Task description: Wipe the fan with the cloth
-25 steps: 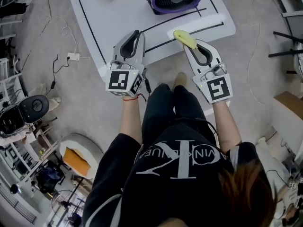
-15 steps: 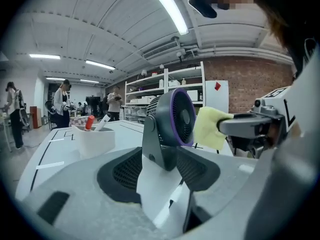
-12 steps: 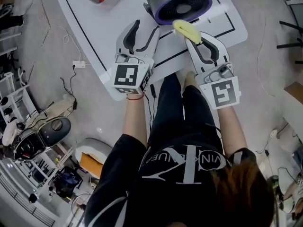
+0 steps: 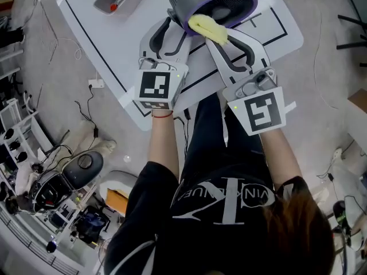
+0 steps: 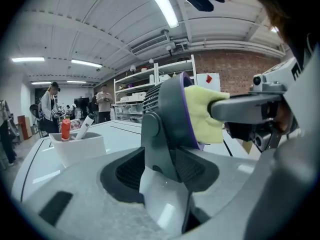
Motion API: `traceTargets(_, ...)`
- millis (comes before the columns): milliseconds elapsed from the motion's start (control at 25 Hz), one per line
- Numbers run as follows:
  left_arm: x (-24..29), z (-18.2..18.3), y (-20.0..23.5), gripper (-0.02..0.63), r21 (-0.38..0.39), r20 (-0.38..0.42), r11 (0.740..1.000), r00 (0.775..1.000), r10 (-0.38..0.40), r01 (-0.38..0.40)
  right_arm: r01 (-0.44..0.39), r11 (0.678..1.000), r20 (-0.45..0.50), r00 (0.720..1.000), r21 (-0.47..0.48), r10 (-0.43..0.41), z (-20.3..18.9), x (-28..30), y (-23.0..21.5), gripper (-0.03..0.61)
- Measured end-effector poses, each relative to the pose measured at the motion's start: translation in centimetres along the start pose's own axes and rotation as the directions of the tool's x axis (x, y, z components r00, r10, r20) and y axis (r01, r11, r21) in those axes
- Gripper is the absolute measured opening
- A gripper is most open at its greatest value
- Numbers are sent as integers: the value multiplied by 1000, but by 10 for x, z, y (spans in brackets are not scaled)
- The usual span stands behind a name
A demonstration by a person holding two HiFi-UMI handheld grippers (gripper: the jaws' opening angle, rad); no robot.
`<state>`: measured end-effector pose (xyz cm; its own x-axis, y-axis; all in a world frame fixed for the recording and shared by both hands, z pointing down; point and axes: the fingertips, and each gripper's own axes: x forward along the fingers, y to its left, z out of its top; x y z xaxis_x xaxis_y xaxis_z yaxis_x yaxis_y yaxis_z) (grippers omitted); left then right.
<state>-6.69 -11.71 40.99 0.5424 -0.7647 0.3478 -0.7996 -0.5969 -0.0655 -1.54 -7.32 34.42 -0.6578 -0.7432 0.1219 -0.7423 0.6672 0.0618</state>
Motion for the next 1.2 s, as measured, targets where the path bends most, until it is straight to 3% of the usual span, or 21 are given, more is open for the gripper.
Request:
traceTargets(80, 2, 1, -4, 144, 12, 3, 1000, 1000, -14, 13, 13, 1000, -9, 1000, 0, -13, 2, 3, 0, 49)
traceTargets(520, 0, -1, -5, 127, -12, 22, 1000, 1000, -13, 13, 128, 986, 47, 991, -110, -123, 29, 8, -29, 48)
traceTargets(760, 1, -2, -3, 121, -22, 21, 1000, 1000, -5, 6, 206, 950, 41, 978, -234, -202, 33, 7, -44, 48)
traceTargets(1200, 2, -2, -4, 114, -43, 28, 999, 1000, -6, 7, 300, 885, 4, 948, -355, -320, 22, -3, -74, 48)
